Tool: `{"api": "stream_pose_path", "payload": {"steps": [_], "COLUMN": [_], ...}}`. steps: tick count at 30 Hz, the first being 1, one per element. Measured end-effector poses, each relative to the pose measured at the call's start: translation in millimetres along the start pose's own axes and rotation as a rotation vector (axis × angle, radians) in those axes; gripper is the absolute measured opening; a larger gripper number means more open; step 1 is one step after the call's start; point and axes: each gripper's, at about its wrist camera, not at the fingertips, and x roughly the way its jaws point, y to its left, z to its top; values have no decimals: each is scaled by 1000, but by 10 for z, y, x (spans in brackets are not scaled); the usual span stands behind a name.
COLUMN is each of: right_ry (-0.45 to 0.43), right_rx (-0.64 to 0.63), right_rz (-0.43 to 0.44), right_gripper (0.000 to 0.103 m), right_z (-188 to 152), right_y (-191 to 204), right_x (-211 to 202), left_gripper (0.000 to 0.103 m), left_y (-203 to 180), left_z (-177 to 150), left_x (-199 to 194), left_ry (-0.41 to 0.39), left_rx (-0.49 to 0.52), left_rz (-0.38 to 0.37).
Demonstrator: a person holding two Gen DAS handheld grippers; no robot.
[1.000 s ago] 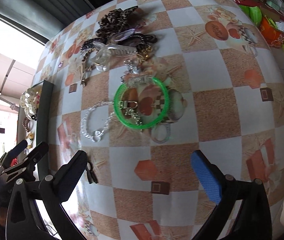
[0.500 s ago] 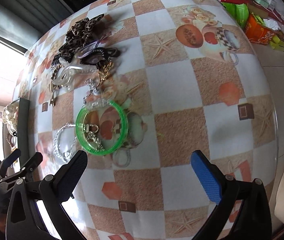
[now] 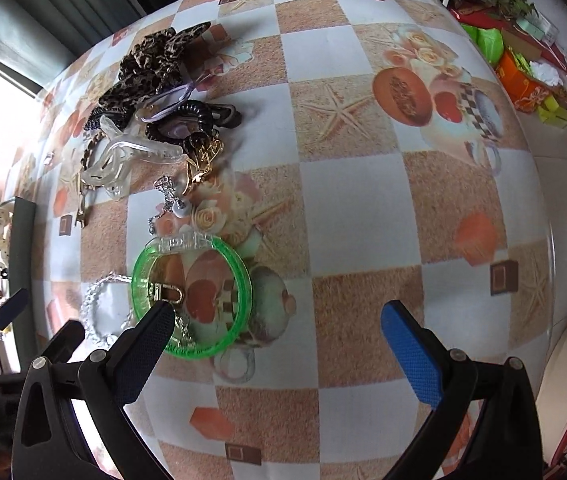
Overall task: Organize jewelry
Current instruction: 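Move both open grippers back over the jewelry on the table, then grasp the green bangle with the right gripper while the left grasps the clear crystal bracelet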
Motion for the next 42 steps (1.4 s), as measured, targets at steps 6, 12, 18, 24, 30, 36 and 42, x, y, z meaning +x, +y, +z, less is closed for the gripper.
{"api": "stream_pose_path", "payload": {"steps": [6,12,18,24,30,36,42], "right_ry": [-19,-59,-62,-71,-90,-141,-128], "right_rx": [-43,-114,-94,-86,-35,20,92], "right_rz": [-56,-121,-94,-68,30,77,46], "right_gripper": [86,45,29,29,7,7,7], "right_z": [33,75,96,133,128,69,-56], "right_y": [43,93,-22,-67,-132,-271,-536], "right_x": [56,52,10,22,-16,-165,-205], "left_gripper": [103,103,103,103,100,95,92], "left_y": [-192,-333,-447,-578,-600,-774,-856], "left_z": [7,48,151,210,231,293,315], "left_x": [87,178,292,357,348,350,346], "left_ry": [9,18,26,18,12,6,4], "left_rx": [103,149,203,260,259,283,309], "left_rz": [-26,-42,-59,-79,-79,-84,-103]}}
